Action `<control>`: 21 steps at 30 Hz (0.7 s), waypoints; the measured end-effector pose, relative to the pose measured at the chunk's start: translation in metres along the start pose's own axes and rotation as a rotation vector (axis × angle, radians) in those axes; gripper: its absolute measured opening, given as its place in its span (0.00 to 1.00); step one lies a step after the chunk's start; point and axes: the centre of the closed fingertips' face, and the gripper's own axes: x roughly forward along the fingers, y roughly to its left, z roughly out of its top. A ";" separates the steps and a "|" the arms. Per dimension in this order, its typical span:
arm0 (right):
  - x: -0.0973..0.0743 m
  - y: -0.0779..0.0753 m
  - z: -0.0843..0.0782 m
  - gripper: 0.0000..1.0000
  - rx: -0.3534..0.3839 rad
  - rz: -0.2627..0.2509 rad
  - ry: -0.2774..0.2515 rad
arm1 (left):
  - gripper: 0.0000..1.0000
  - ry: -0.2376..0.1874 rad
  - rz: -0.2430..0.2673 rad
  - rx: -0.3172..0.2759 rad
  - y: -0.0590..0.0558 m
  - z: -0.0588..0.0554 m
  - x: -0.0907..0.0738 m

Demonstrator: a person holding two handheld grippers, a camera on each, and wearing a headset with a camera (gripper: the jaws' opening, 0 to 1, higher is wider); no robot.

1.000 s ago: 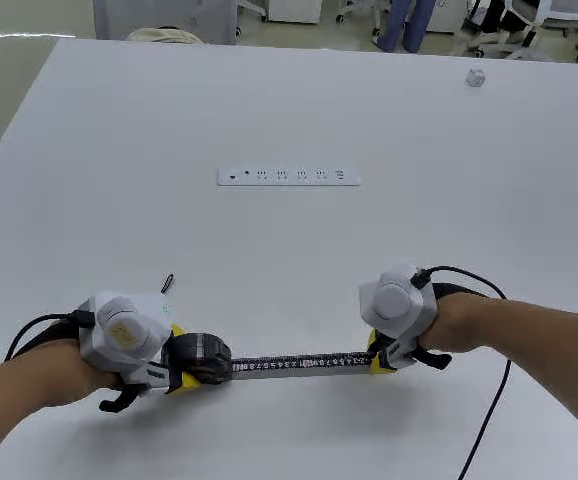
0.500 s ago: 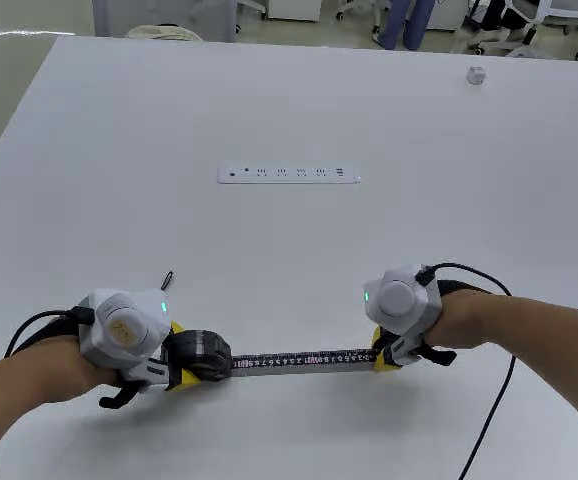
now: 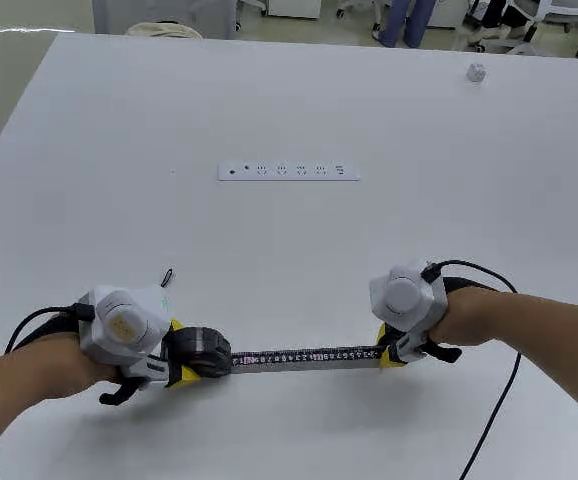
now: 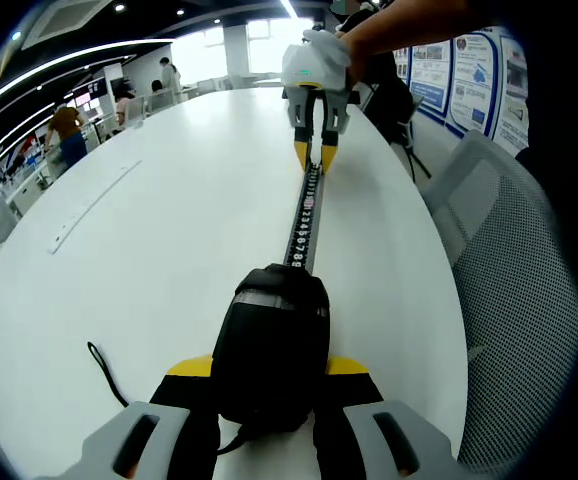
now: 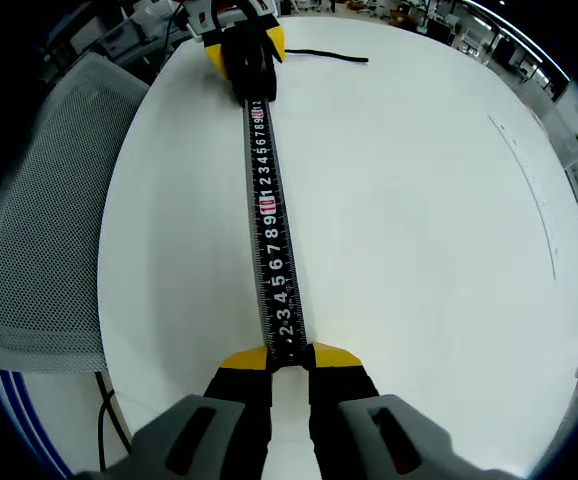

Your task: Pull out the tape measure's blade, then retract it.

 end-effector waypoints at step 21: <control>-0.003 -0.002 -0.013 0.12 0.012 -0.008 0.010 | 0.33 0.002 0.001 0.000 0.000 0.000 0.000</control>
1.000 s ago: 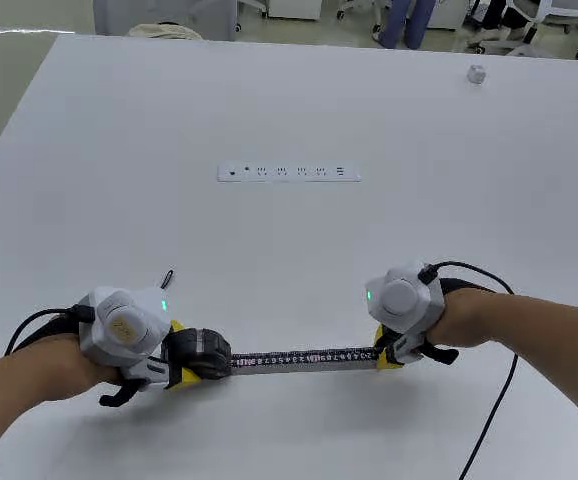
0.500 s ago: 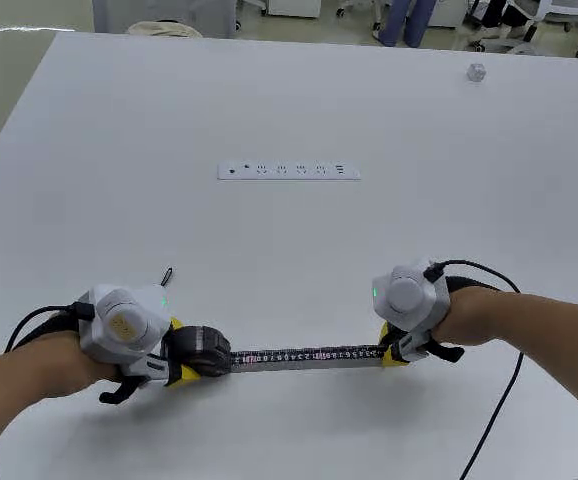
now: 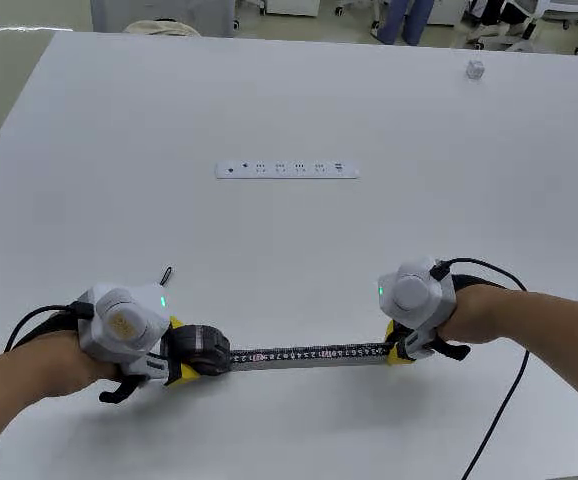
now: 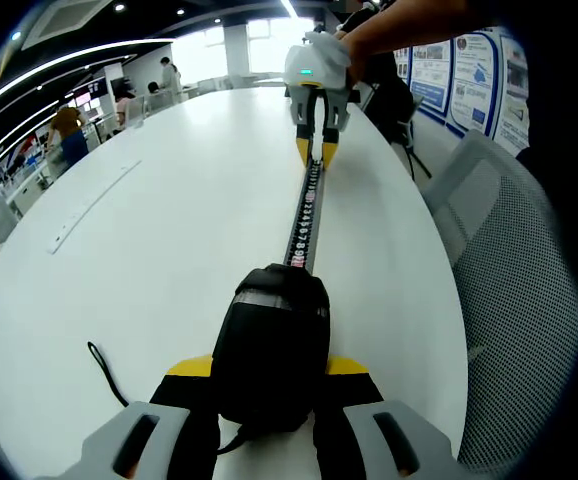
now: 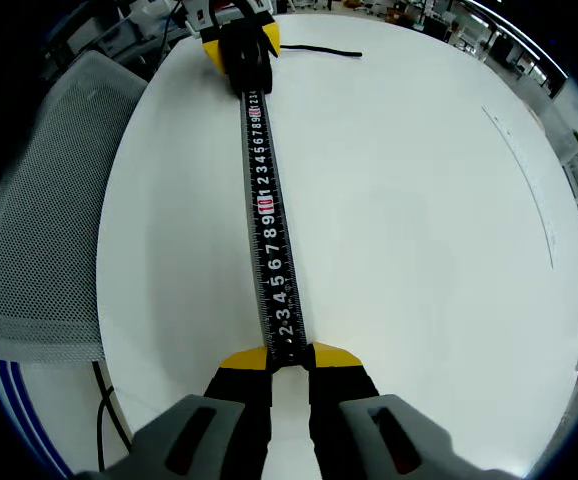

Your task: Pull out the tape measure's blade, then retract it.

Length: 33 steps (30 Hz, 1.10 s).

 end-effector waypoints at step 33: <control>-0.002 0.000 -0.005 0.14 0.003 -0.020 -0.008 | 0.33 -0.003 0.003 -0.005 0.000 0.000 0.001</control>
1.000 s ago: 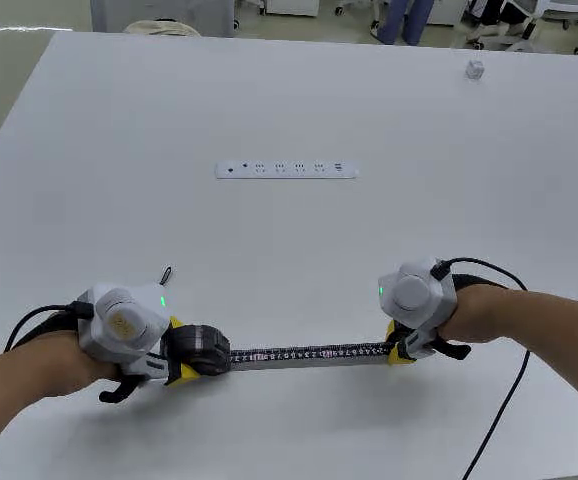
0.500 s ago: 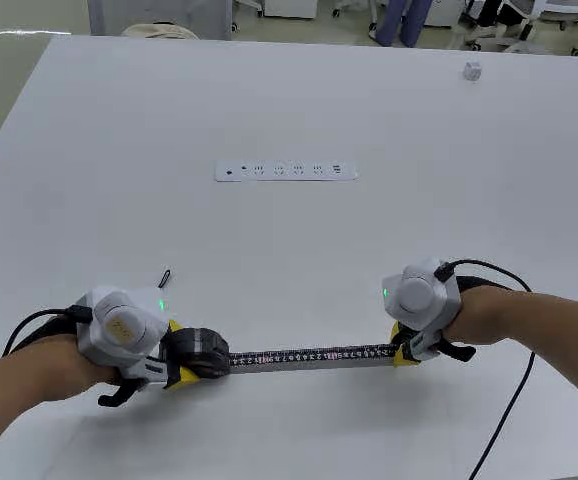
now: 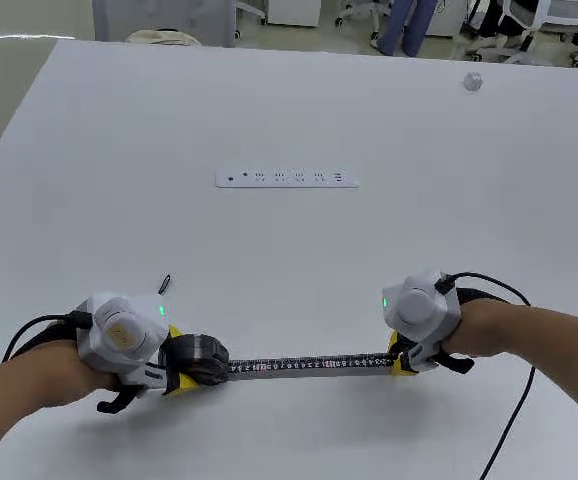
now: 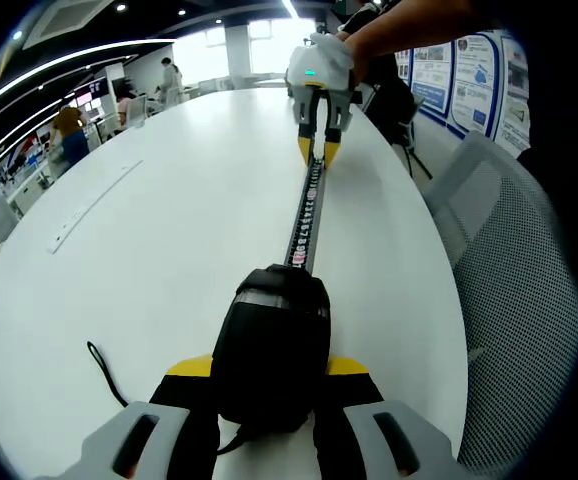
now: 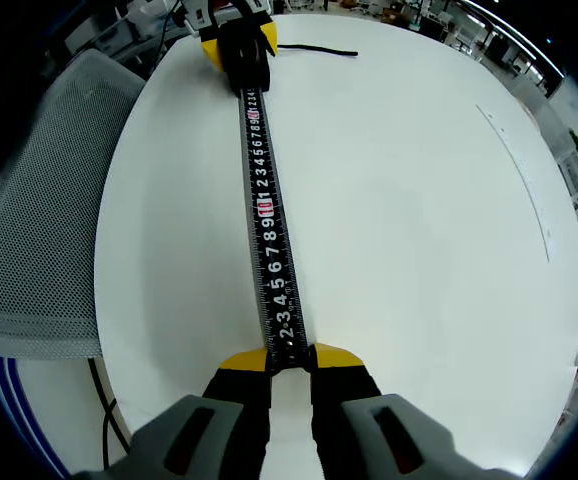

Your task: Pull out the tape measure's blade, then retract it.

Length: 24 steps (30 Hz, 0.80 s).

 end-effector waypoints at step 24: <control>-0.013 -0.007 -0.011 0.39 0.115 -0.124 -0.087 | 0.58 0.007 0.083 -0.199 0.003 -0.029 -0.028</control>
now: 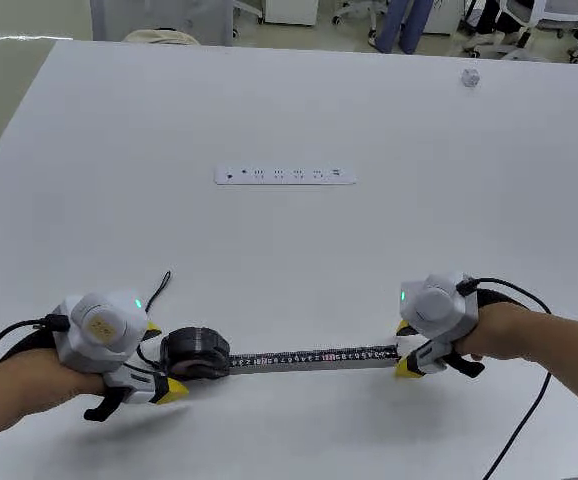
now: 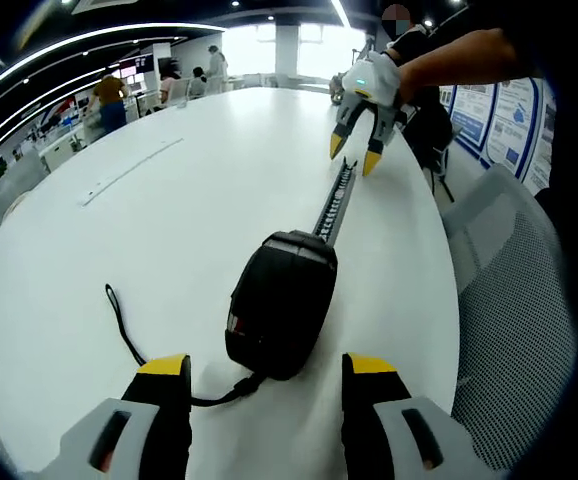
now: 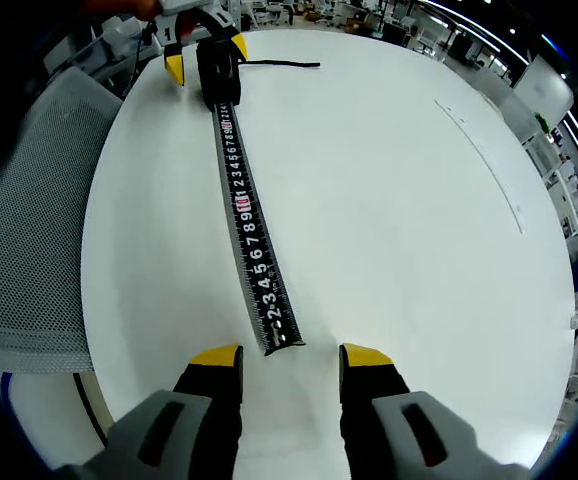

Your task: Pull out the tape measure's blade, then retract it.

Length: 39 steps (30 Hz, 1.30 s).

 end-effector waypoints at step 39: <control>-0.081 0.031 -0.017 0.85 0.425 -0.265 -0.338 | 0.80 -0.313 0.343 -0.369 0.019 -0.035 -0.140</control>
